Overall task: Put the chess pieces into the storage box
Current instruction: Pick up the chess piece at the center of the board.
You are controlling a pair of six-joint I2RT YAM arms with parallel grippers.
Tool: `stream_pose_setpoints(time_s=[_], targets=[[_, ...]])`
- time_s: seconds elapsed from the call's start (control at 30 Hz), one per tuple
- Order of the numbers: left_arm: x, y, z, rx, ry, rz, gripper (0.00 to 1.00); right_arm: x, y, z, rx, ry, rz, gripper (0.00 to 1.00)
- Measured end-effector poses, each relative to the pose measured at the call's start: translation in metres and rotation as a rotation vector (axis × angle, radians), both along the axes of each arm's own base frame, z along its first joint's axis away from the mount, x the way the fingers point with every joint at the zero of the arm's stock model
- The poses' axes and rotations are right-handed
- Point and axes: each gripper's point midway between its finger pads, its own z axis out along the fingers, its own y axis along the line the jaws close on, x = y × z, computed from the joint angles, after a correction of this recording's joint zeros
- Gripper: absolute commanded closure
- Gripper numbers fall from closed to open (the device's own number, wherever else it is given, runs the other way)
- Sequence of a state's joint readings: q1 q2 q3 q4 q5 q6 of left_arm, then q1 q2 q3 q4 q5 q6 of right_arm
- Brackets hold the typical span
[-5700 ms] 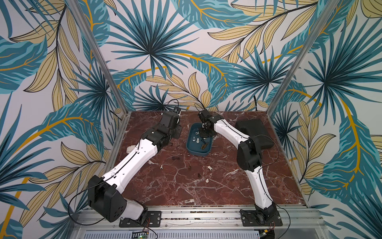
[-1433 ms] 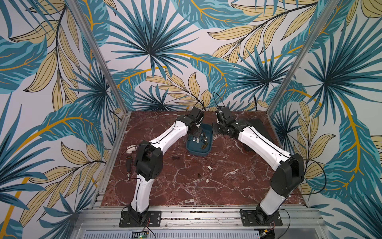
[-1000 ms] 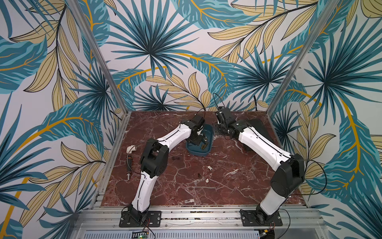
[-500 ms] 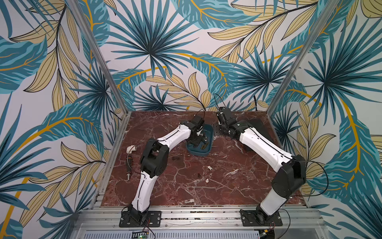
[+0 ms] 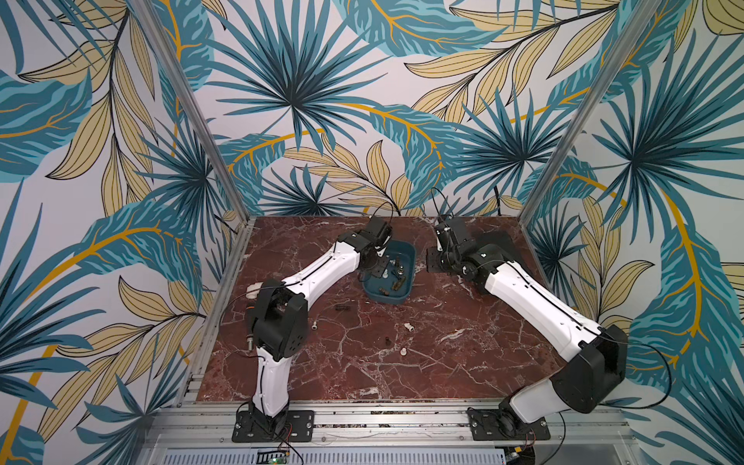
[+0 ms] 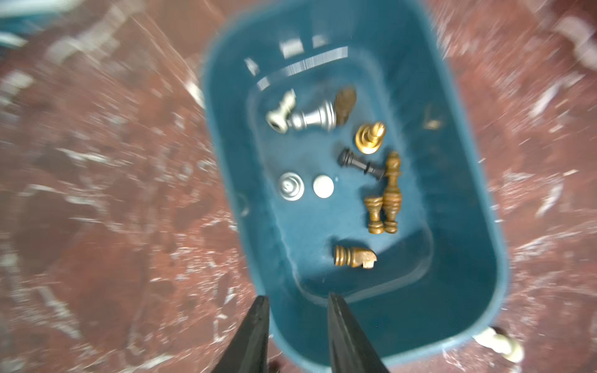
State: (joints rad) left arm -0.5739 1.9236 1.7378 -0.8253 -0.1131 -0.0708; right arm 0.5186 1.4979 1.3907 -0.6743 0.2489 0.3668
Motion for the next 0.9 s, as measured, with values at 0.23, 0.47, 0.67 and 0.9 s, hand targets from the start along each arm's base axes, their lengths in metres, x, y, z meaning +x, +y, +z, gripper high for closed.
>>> stream_pose_setpoints(time_s=[0.23, 0.47, 0.67, 0.9], targets=[[-0.005, 0.023, 0.069, -0.08, -0.187, 0.069, 0.65, -0.071, 0.028, -0.075, -0.004, 0.215, 0.093, 0.64], [-0.009, 0.032, 0.052, -0.058, -0.173, 0.098, 0.65, -0.129, 0.059, -0.133, 0.008, 0.394, 0.165, 0.64], [-0.008, 0.033, 0.052, -0.061, -0.172, 0.112, 0.65, -0.157, 0.089, -0.16, 0.028, 0.48, 0.221, 0.67], [-0.008, 0.034, 0.051, -0.056, -0.174, 0.117, 0.65, -0.169, 0.097, -0.181, 0.03, 0.533, 0.222, 0.68]])
